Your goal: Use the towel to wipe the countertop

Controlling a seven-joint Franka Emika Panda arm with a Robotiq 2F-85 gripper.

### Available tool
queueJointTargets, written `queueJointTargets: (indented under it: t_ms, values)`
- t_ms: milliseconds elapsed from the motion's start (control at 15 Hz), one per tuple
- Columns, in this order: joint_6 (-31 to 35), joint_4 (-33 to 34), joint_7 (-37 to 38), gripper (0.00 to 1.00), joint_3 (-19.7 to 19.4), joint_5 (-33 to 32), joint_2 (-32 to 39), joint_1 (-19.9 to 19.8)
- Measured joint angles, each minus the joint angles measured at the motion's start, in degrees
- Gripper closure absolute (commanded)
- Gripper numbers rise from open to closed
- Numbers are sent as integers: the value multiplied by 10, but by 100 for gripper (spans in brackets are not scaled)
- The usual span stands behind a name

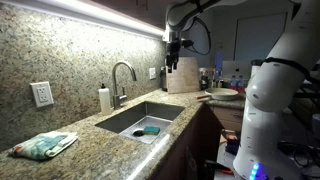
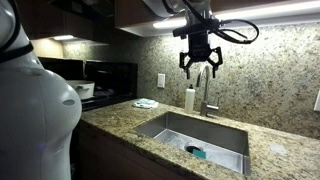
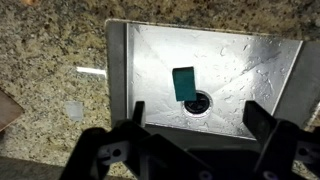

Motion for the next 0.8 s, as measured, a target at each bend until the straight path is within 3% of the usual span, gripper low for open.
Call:
queueJointTargets:
  t_ms: [800]
  values:
    - [4, -2, 0, 0, 5, 2, 1, 5]
